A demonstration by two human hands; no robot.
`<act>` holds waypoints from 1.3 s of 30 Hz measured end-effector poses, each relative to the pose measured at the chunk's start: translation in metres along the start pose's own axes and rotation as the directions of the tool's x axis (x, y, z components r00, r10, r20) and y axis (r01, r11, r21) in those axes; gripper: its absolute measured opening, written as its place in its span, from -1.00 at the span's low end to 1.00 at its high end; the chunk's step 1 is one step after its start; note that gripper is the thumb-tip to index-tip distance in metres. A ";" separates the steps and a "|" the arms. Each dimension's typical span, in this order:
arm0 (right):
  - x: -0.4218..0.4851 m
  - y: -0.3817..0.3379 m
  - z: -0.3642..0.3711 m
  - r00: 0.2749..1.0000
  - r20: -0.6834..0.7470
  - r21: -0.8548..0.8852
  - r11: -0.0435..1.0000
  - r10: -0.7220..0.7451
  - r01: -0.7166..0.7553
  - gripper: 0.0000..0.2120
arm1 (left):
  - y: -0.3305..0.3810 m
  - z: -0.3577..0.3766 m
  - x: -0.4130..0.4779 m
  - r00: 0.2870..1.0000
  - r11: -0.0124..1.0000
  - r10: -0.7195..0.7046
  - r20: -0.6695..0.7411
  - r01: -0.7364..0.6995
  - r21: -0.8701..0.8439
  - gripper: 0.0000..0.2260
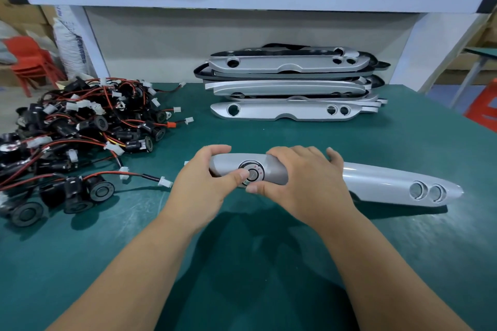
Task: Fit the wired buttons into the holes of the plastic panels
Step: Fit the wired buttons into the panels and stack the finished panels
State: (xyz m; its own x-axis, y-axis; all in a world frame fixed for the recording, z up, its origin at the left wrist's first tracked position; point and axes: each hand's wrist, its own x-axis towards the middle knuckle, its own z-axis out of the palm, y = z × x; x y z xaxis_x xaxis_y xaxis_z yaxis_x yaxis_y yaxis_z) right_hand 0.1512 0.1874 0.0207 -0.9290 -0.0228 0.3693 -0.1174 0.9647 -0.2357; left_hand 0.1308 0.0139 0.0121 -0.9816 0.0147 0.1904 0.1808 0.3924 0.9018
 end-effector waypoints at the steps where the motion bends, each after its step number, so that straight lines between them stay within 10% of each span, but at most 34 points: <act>1: 0.000 0.000 0.000 1.000 -0.003 0.004 1.000 -0.006 0.006 -0.25 | 0.000 0.000 0.000 1.000 1.000 -0.002 -0.001 0.002 -0.004 -0.65; 39: 0.001 0.000 0.010 0.998 -0.038 -0.002 0.999 0.050 -0.050 -0.45 | 0.003 0.004 -0.005 0.996 0.998 -0.064 0.066 0.062 0.027 -0.76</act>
State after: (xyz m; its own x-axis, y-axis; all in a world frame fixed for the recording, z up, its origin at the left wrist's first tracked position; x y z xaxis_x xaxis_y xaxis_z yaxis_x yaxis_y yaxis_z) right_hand 0.1472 0.1844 0.0119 -0.9198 0.0356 0.3907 -0.0697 0.9652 -0.2520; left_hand 0.1365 0.0191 0.0121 -0.9930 0.0504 0.1067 0.1180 0.4171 0.9012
